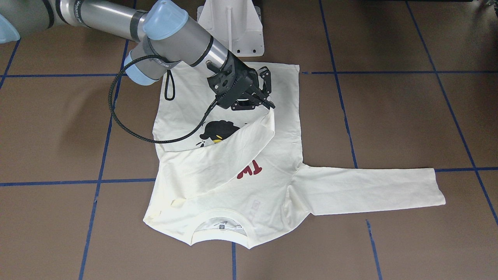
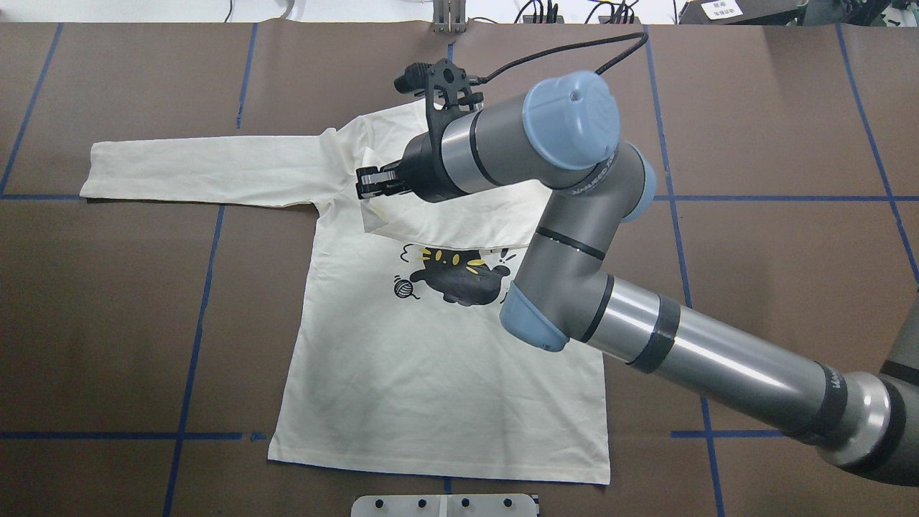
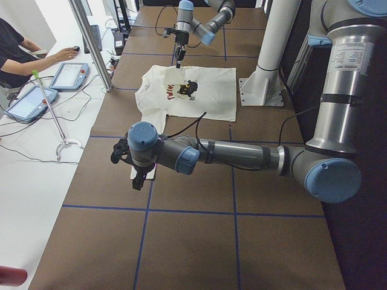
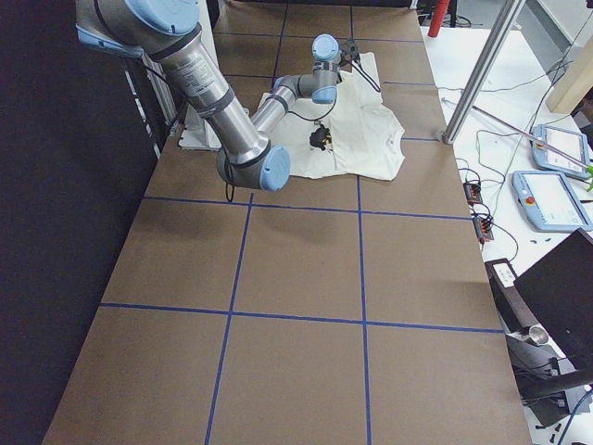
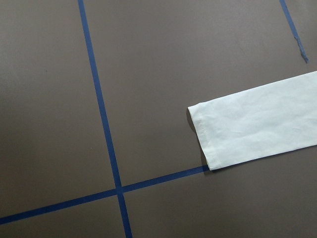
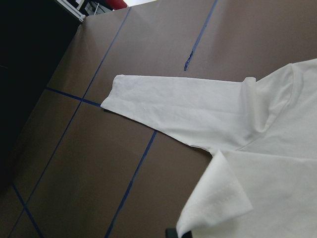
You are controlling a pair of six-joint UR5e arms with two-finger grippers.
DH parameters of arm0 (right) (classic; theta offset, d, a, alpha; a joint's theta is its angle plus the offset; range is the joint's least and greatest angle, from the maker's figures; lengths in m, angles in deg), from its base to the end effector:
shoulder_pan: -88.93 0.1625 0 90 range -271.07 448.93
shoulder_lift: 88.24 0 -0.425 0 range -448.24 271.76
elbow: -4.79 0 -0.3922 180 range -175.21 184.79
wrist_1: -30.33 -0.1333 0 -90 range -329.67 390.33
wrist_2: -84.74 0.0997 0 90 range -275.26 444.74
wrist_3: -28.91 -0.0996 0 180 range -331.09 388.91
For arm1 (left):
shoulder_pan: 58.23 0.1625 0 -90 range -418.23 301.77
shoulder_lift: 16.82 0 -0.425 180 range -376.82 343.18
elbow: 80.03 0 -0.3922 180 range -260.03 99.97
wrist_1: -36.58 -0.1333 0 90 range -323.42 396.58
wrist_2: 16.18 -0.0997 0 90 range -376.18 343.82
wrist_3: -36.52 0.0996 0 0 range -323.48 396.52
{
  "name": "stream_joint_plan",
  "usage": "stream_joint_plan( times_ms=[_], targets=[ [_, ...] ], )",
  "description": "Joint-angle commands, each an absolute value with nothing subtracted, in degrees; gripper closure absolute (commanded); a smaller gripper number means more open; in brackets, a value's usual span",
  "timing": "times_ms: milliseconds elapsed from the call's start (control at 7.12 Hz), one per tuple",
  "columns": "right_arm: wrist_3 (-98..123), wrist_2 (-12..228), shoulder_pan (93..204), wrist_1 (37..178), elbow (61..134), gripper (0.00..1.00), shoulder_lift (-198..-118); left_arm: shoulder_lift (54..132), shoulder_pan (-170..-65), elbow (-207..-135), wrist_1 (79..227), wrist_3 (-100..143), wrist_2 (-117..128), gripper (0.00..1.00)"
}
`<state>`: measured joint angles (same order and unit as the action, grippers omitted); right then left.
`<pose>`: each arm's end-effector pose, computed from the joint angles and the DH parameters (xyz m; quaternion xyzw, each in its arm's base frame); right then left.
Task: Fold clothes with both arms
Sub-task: 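Carry the sleeve across the shirt front toward the left gripper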
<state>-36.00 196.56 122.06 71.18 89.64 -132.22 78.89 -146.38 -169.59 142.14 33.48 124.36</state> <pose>-0.5293 -0.4604 0.1013 0.2209 -0.6718 -0.0849 0.7019 -0.0387 -0.5501 0.5731 0.1454 0.4264 0.0679 0.8902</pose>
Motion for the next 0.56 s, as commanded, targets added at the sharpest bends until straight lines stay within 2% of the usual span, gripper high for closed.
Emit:
stream_joint_plan(
  times_ms=[0,421],
  targets=[
    [-36.0,193.8,120.1,70.3,87.5,1.00,-132.4,78.8,-146.4,-169.6,142.1,33.4,124.4,0.00],
    [-36.1,193.7,117.2,70.0,88.5,1.00,-131.8,78.9,-146.4,-169.6,142.1,33.4,124.3,0.00]
  ],
)
